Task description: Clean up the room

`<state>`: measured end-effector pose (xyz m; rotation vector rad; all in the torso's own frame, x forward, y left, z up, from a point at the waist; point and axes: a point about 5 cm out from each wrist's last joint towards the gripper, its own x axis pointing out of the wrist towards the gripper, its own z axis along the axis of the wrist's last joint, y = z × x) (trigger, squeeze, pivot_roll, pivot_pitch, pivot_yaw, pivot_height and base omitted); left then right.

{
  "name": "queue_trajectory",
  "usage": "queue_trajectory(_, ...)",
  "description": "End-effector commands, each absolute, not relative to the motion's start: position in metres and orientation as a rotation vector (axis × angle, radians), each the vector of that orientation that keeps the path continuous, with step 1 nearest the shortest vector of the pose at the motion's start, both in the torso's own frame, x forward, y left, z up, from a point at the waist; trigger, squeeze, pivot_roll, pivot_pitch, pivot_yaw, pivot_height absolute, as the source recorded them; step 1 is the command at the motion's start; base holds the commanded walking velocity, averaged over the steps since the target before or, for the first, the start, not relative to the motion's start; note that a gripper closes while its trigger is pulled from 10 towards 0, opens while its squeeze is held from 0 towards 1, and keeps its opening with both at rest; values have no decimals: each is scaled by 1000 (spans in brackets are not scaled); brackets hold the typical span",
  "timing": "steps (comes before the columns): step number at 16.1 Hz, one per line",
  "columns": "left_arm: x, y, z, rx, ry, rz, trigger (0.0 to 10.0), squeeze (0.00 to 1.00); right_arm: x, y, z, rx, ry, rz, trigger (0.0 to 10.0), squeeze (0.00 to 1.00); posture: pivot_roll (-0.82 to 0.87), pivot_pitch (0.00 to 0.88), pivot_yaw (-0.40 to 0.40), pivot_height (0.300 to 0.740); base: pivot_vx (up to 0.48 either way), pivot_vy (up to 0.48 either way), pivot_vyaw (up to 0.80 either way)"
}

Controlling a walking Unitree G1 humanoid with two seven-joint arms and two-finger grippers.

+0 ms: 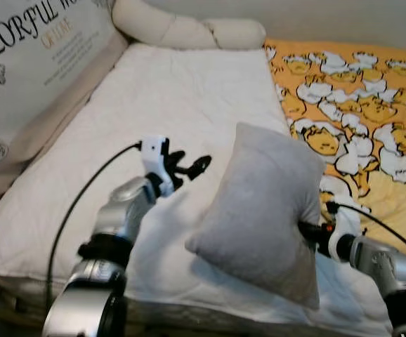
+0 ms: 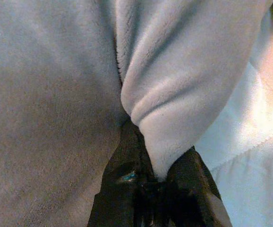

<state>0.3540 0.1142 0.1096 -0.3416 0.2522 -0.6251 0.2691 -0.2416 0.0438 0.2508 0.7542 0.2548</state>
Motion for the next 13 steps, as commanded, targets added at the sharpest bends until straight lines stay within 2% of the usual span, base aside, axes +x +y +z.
queue_trajectory(1,356,111,107,-376,259,-628,10000,1000,271,-239,45,229,746,258,0,0,-110,0,18,740,0,0,0)
queue_trajectory(4,345,84,74,-405,396,-626,10000,1000,270,-233,49,221,725,286,0,0,-136,0,33,740,0,0,0)
queue_trajectory(7,329,47,62,-487,471,-739,10000,1000,270,-230,52,215,713,294,0,0,-158,0,39,740,0,0,0)
queue_trajectory(8,324,38,56,-440,505,-759,10000,533,271,-228,54,209,703,301,0,0,-166,0,42,740,0,0,0)
queue_trajectory(9,317,29,48,-381,549,-766,10000,0,272,-226,56,193,690,304,824,0,-173,0,44,740,0,0,0)
queue_trajectory(10,314,27,42,-362,577,-739,9333,0,272,-226,56,183,685,302,10000,0,-176,0,45,740,0,0,0)
queue_trajectory(11,312,26,41,-384,580,-740,0,0,271,-226,53,181,695,289,10000,0,-177,0,46,740,0,0,0)
queue_trajectory(13,312,26,41,-407,581,-746,0,0,269,-226,51,183,702,285,10000,0,-174,0,45,740,0,0,0)
